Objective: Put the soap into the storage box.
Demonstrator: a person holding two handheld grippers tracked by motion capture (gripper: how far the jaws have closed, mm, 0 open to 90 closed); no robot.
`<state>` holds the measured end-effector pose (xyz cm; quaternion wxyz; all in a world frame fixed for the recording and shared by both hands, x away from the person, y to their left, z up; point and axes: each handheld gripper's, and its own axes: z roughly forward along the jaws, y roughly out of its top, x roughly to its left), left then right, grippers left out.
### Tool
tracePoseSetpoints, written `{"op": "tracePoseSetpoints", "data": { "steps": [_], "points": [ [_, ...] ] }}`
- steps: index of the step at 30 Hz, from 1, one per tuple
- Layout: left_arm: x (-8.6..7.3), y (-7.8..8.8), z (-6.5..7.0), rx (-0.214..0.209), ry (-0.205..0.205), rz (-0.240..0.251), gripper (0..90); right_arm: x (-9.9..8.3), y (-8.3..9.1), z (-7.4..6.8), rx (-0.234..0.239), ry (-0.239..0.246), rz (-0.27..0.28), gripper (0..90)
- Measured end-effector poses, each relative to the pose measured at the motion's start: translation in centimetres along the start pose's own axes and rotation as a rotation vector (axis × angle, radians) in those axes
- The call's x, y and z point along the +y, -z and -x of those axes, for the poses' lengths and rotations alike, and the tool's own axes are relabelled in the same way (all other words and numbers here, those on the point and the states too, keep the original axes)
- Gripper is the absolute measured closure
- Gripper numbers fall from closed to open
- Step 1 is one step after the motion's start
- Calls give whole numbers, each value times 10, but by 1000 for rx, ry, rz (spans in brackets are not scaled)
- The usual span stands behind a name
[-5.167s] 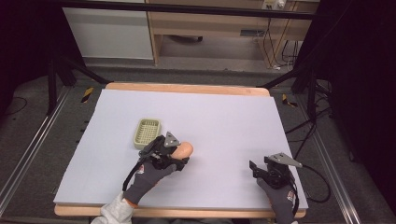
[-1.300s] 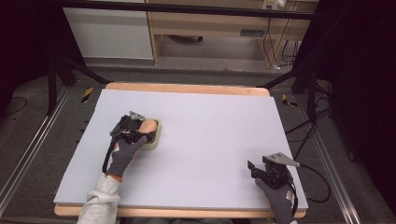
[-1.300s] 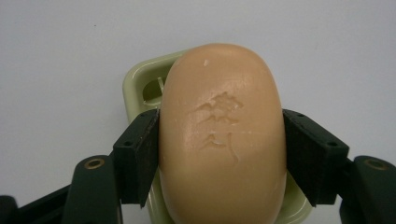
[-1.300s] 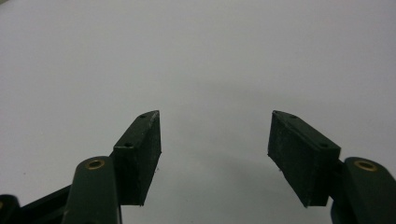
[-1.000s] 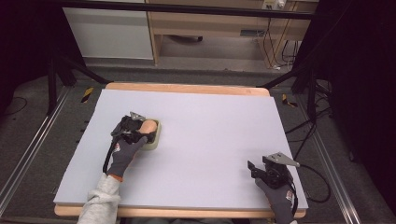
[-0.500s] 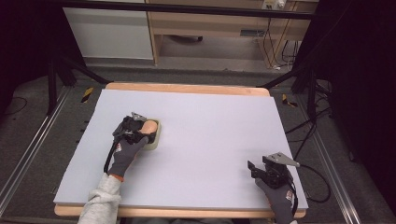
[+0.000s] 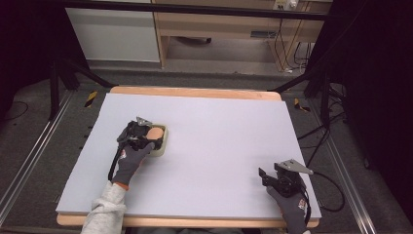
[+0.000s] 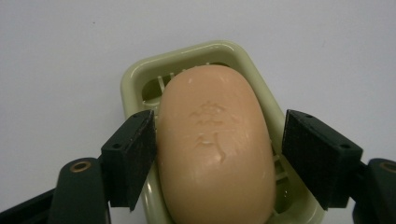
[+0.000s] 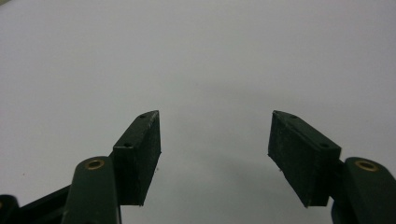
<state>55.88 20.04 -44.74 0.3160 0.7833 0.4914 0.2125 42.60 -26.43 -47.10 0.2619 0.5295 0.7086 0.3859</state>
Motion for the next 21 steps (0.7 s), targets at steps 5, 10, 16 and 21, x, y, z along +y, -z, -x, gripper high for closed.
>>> {"op": "tracePoseSetpoints", "data": {
  "steps": [5, 10, 16, 21],
  "points": [
    [1, 9, -3, -8, 11, 20, 260, 0, 0, 0, -2, 2, 0, 346],
    [2, 22, -1, -15, 7, 55, 259, 0, 1, 1, -4, -1, 3, 346],
    [-2, 37, 3, -21, -9, 86, 254, 0, 2, 2, -6, -11, 6, 346],
    [-10, 49, 5, -47, -17, 93, 239, -1, 3, 3, -11, -21, 10, 344]
  ]
}}
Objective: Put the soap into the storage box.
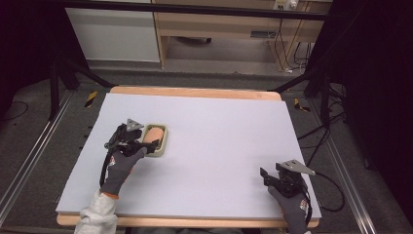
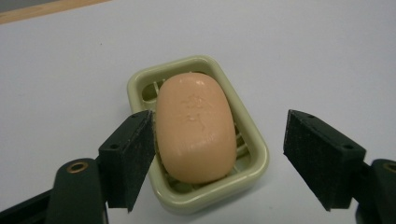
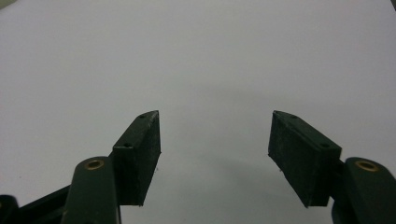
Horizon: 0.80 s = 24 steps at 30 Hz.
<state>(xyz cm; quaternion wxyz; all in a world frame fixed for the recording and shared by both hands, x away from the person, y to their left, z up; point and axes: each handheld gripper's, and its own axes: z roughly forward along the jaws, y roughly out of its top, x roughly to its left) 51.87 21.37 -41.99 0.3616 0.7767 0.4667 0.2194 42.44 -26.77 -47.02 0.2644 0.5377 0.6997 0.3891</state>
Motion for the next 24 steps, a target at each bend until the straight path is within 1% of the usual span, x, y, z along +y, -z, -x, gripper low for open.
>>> {"op": "tracePoseSetpoints", "data": {
  "steps": [3, 4, 7, 9, 12, 13, 15, 16, 17, 18, 19, 23, 24],
  "points": [
    [-7, 7, 1, -6, -10, 5, 230, 0, 1, 0, 5, -5, -1, 343],
    [-10, 10, 1, -7, -11, 15, 215, 0, 1, 1, -2, 5, 4, 342],
    [-14, 13, 0, -6, -1, 24, 209, -1, 1, 1, -3, 6, 6, 339],
    [-18, 15, 1, -11, 4, 34, 198, -1, 2, 2, -3, -7, 6, 333],
    [-26, 18, 3, -10, -4, 37, 195, -1, 2, 3, -8, -5, 8, 330],
    [-28, 18, 3, -9, -7, 34, 188, -1, 3, 3, -7, -14, 5, 328],
    [-37, 21, 3, 4, -9, 28, 172, -2, 3, 3, -12, -13, 5, 324],
    [-37, 21, 3, 4, -9, 28, 163, -2, 3, 3, -12, -13, 5, 324],
    [-42, 23, 2, 13, -6, 21, 157, -2, 3, 3, -15, -16, 7, 320],
    [-42, 23, 2, 13, -6, 21, 152, -2, 3, 3, -15, -16, 7, 320],
    [-46, 24, 1, 22, 0, 21, 152, -2, 3, 3, -16, -16, 8, 319],
    [-55, 28, -1, 36, -6, 21, 126, -3, 3, 4, -25, -18, 3, 316],
    [-55, 28, -1, 36, -6, 21, 123, -3, 3, 4, -25, -18, 3, 316]
  ]
}}
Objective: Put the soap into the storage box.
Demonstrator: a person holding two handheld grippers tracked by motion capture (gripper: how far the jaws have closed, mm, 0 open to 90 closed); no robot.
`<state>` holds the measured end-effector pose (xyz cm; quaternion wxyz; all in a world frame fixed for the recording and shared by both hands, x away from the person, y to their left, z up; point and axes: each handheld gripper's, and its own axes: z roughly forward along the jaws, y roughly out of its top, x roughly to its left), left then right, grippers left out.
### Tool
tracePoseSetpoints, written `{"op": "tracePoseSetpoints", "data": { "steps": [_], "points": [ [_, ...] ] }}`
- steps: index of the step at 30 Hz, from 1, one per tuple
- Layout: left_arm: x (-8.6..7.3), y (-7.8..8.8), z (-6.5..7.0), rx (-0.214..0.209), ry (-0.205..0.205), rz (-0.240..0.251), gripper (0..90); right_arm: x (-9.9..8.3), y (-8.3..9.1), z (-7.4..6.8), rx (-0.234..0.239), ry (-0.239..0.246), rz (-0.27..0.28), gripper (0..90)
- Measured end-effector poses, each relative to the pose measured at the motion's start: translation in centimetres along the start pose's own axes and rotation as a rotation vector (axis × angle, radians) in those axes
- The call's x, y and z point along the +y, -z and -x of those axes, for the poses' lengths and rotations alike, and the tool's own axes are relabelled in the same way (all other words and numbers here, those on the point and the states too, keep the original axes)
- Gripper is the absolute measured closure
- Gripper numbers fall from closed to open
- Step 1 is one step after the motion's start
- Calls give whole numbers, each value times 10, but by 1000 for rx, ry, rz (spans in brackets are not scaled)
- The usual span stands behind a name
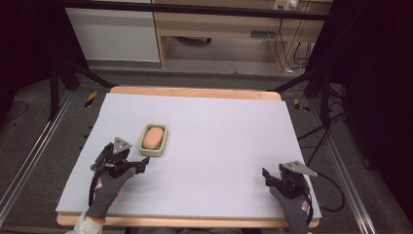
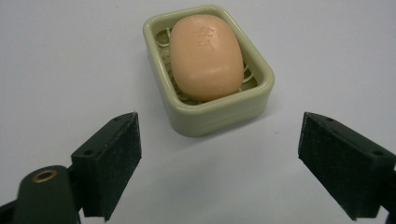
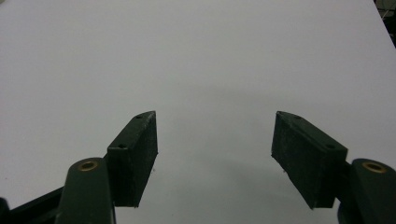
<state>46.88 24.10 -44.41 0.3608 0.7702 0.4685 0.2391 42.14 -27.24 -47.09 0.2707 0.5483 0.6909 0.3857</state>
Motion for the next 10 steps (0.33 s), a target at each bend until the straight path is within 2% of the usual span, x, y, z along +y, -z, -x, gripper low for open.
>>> {"op": "tracePoseSetpoints", "data": {
  "steps": [9, 10],
  "points": [
    [-23, 4, -4, 7, 14, -20, 111, -2, 0, 2, -23, -1, -4, 307],
    [-25, 5, -6, 8, 6, -32, 108, -2, 0, 2, -22, -2, -4, 307]
  ]
}}
